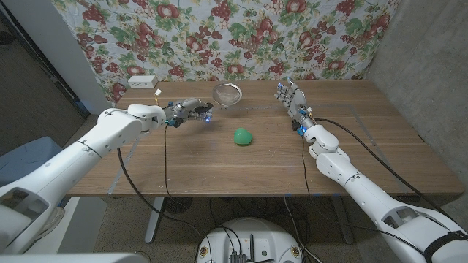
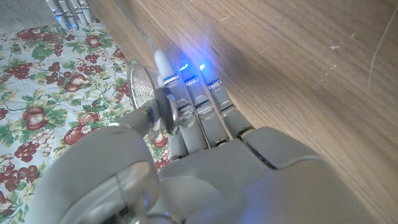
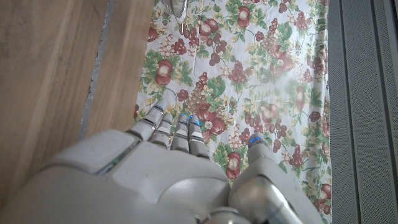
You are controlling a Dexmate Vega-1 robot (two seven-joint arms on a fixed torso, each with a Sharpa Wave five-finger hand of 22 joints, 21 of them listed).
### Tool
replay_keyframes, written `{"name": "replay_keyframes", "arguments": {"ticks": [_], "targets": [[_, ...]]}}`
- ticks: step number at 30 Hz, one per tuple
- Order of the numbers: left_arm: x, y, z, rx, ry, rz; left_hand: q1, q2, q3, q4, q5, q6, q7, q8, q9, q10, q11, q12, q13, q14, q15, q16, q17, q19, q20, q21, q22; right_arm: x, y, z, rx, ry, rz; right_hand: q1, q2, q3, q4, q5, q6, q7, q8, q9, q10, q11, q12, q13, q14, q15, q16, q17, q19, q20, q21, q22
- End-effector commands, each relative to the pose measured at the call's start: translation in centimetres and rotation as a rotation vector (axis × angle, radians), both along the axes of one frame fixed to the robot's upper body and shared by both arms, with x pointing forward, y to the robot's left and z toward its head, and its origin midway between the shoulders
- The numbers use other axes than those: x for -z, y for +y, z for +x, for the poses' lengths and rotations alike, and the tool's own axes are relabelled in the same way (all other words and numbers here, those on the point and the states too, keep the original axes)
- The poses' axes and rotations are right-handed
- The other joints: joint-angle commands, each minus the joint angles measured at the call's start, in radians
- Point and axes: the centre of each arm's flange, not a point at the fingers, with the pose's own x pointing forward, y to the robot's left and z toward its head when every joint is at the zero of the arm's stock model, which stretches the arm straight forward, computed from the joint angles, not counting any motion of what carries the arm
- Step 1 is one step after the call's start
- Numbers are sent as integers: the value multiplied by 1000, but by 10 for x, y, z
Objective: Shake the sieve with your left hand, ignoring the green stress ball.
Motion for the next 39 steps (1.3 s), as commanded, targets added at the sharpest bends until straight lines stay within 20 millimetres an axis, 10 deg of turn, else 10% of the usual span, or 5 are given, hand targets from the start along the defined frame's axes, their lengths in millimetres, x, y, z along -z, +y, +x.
{"name": "replay_keyframes", "arguments": {"ticks": [1,39], "targets": [[14,3,-1,-5,43,-14,31,41,17,5,-6,7,16,1,-2,46,-44,2,-3,10,-97,5,2,9,-25,9,1,2,0,-2,-4,7,-6,-2,14,9,4,-1,7,-4,4,1,3,0,6,2,0,1,5,0,6,1,-7,1],[24,8,8,31,137,-28,48,45,19,-22,-37,16,52,-22,-25,34,-7,-6,-30,11,-89,17,21,25,-3,30,1,2,6,0,-8,6,-5,-4,13,10,4,-1,7,-4,5,1,4,0,6,2,1,2,5,-2,11,1,-20,1]]}}
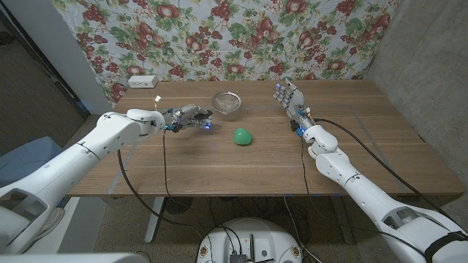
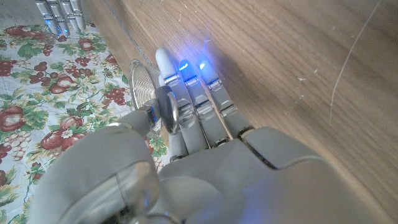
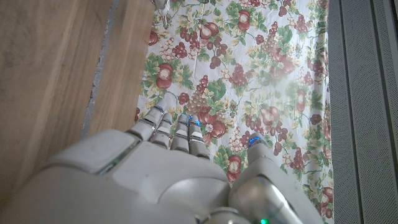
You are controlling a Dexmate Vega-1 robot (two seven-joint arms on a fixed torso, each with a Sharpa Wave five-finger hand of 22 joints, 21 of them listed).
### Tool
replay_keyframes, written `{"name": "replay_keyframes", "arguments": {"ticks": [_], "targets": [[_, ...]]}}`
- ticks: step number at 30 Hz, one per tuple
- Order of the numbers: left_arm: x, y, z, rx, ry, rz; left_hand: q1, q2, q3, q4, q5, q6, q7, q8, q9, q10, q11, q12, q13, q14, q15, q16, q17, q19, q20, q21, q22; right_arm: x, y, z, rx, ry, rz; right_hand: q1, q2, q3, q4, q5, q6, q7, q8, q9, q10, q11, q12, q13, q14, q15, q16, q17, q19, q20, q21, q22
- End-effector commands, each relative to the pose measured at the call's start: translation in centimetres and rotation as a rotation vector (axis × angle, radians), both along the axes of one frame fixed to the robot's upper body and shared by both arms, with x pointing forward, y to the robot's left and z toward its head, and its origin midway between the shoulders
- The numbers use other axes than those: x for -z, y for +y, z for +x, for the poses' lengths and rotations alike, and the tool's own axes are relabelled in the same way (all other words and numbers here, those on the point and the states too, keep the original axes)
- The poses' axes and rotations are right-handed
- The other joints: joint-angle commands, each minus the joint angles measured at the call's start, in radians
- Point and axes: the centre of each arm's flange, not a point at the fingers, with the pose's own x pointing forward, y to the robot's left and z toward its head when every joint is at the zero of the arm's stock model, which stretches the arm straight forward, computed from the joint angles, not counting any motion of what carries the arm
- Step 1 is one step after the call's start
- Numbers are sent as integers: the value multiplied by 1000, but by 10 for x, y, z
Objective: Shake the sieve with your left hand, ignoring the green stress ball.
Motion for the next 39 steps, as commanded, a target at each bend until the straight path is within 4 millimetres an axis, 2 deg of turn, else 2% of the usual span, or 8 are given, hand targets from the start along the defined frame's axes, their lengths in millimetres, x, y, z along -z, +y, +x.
{"name": "replay_keyframes", "arguments": {"ticks": [1,5,9,14,21,31,35,39], "targets": [[1,1,2,9,46,3,49,44,-1,-10,-8,17,26,-9,-2,18,-18,-7,-4,9,-89,6,8,13,-3,9,2,0,2,0,-2,-2,3,-4,13,4,-1,-1,7,-5,5,1,4,0,6,2,1,2,5,3,12,1,-2,1],[1,2,1,14,54,5,57,43,-3,-23,-16,15,38,-18,-7,6,-8,-11,-11,5,-89,10,15,16,2,13,2,1,2,-1,-2,-4,3,-4,13,4,-1,-1,7,-5,4,1,4,1,6,2,1,2,5,3,12,2,-4,1],[2,2,1,29,40,-4,69,13,-32,-82,-42,24,49,-34,-17,2,2,-10,-24,2,-77,24,31,23,9,23,1,1,1,-1,-3,-5,2,-5,13,4,-1,-1,6,-4,4,1,4,0,6,2,2,4,6,3,13,3,-6,2],[2,2,-1,29,33,0,52,-27,-67,-110,-51,20,46,-48,-23,-2,7,-9,-32,3,-73,27,29,29,12,27,0,1,1,-3,-3,-8,2,-5,13,4,-1,-1,7,-4,5,1,5,0,7,2,2,4,6,3,15,2,-7,2],[1,2,-4,23,18,16,12,-64,-132,-155,-50,-99,28,-125,-42,-98,9,-21,-20,-57,-52,5,22,2,48,14,-5,2,0,-4,-2,-11,6,-6,13,4,-1,-2,7,-4,5,1,5,1,6,2,4,3,6,3,17,3,-10,2],[-2,2,-8,17,1,53,32,-111,-223,-211,-43,-355,32,-299,-105,-385,33,-67,-28,-177,-4,-13,18,-71,83,-40,-8,3,-1,-7,1,-14,10,-8,12,4,0,-2,7,-4,5,1,4,1,6,2,6,5,8,2,18,4,-13,2],[-2,1,-10,18,-2,69,50,-133,-261,-206,-42,-453,29,-368,-144,-587,74,-79,-49,-280,30,-34,10,-129,102,-80,-8,4,-1,-8,3,-15,9,-8,12,4,0,-2,8,-4,5,1,4,0,6,2,7,5,8,2,19,4,-14,2],[-2,1,-13,18,-12,82,59,-144,-298,-201,-41,-549,31,-388,-182,-772,114,-78,-76,-411,68,-52,-1,-211,118,-133,-7,4,-1,-9,3,-16,9,-9,12,4,0,-2,8,-4,5,1,5,0,6,2,7,3,8,3,19,4,-15,2]]}}
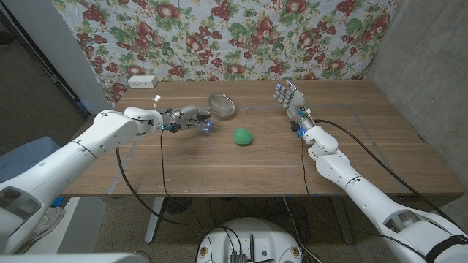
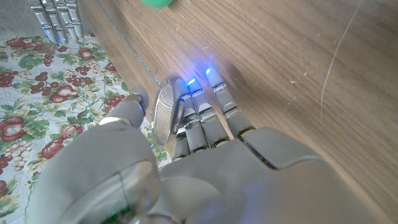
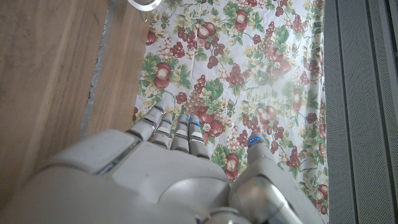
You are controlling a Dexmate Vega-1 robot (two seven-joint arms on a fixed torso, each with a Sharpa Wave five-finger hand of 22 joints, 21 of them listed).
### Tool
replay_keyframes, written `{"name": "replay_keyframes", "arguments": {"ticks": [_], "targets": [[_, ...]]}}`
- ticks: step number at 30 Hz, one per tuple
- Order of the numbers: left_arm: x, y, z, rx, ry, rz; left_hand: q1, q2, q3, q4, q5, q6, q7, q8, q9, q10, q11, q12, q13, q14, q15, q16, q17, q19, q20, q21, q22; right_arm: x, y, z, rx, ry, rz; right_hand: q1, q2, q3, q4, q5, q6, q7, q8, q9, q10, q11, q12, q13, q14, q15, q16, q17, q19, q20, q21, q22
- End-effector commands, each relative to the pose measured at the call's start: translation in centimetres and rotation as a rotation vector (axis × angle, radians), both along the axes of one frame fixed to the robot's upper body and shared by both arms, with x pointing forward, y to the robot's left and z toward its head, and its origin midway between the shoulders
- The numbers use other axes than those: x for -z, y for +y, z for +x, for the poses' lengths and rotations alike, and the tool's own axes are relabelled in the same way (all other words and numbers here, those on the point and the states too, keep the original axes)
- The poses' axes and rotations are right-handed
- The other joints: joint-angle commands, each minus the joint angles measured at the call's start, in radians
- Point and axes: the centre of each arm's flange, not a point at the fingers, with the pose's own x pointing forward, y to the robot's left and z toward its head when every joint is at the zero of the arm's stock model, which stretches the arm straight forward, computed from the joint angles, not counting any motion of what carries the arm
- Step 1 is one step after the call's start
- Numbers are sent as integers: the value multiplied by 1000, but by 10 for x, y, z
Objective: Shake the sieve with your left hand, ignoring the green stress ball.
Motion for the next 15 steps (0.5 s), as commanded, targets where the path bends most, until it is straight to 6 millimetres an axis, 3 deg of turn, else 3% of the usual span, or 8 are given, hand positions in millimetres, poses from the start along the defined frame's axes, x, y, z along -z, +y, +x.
{"name": "replay_keyframes", "arguments": {"ticks": [1,4,8,12,15], "targets": [[0,-2,-6,-2,-22,45,6,-14,-33,5,8,-107,-2,-17,-36,-180,44,-2,-25,-135,15,-15,-10,-84,14,-54,2,1,-1,-3,2,-5,0,-9,11,4,0,-2,8,-4,5,2,5,0,6,2,7,4,8,2,9,1,-5,2],[0,-2,-8,-1,-32,56,7,-9,-60,11,9,-198,-3,-12,-74,-358,74,-3,-55,-266,56,-22,-26,-175,29,-113,4,1,-1,-4,2,-5,0,-10,11,4,0,-2,8,-4,5,2,4,1,6,2,7,4,8,2,8,1,-6,2],[0,-3,-11,-24,-65,68,2,-1,-84,13,10,-276,-18,-7,-113,-527,92,-1,-95,-420,103,-29,-47,-278,32,-182,4,1,0,-5,2,-4,-1,-10,11,4,1,-2,8,-4,5,2,4,0,6,2,7,4,8,2,10,0,-7,2],[-2,-4,-16,-53,-118,91,-13,8,-101,15,10,-381,-48,-12,-141,-696,113,2,-141,-600,151,-31,-62,-383,37,-263,4,2,0,-6,4,-5,-2,-10,11,4,1,-1,8,-5,5,2,5,3,7,2,7,4,8,2,10,1,-9,2],[-3,-5,-19,-75,-168,107,-33,17,-110,21,9,-444,-73,-13,-146,-797,126,3,-163,-707,169,-30,-64,-444,34,-312,4,2,1,-6,4,-6,-2,-11,11,4,1,-1,8,-4,5,2,5,1,6,2,7,5,8,2,10,1,-10,2]]}}
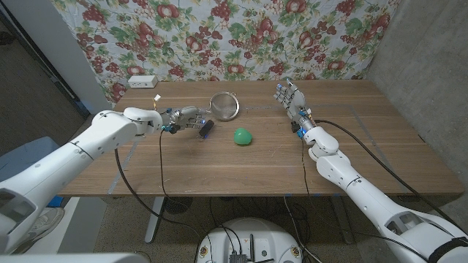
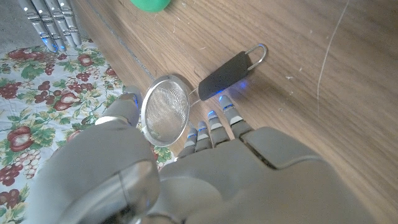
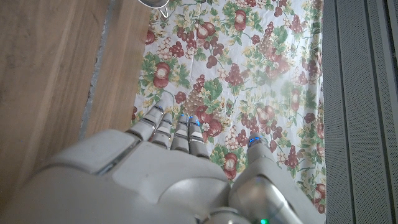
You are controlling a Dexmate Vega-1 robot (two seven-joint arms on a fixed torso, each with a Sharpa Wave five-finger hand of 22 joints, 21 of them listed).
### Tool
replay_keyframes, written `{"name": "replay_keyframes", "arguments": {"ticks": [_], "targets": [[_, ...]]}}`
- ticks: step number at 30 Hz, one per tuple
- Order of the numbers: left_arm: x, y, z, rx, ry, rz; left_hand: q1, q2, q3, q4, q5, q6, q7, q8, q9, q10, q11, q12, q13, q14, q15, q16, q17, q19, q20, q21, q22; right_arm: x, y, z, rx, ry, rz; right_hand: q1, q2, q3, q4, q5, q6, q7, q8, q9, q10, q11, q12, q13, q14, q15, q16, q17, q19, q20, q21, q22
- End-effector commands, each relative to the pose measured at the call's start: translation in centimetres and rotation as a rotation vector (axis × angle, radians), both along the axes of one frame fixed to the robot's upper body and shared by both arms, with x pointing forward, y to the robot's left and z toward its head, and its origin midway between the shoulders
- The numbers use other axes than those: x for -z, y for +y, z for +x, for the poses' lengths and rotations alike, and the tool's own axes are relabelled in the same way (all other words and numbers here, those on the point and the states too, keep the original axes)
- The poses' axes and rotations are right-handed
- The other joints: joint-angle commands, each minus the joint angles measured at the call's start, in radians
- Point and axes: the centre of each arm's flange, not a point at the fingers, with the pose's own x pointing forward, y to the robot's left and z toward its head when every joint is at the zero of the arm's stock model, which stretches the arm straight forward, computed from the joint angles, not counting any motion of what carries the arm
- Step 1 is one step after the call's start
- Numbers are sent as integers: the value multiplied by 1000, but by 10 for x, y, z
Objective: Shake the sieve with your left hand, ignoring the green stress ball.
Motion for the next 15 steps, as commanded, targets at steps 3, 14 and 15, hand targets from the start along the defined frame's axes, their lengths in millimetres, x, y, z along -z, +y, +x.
{"name": "replay_keyframes", "arguments": {"ticks": [3,14,15], "targets": [[-4,-3,-13,-75,-199,43,-32,11,-15,8,8,-97,-42,1,-8,-149,12,6,-28,-162,19,-6,-3,-87,1,-72,3,1,2,-3,2,-1,-2,-7,8,4,1,-1,8,-5,5,2,4,1,6,2,7,5,8,2,7,-3,-4,2],[1,-1,-22,-144,-548,24,-101,16,-42,26,5,-132,-131,5,-13,-189,-33,17,-40,-239,-34,0,-6,-85,-61,-103,3,2,5,-2,-1,3,-4,-8,7,4,1,-1,10,-6,6,2,4,0,6,2,6,5,8,2,9,-3,-8,2],[1,-1,-23,-139,-564,21,-107,19,-43,28,5,-130,-138,6,-14,-187,-39,19,-41,-239,-42,2,-6,-81,-66,-104,3,1,6,-2,-2,3,-4,-8,7,4,1,-1,10,-5,5,2,4,1,6,2,6,5,7,2,9,-3,-8,2]]}}
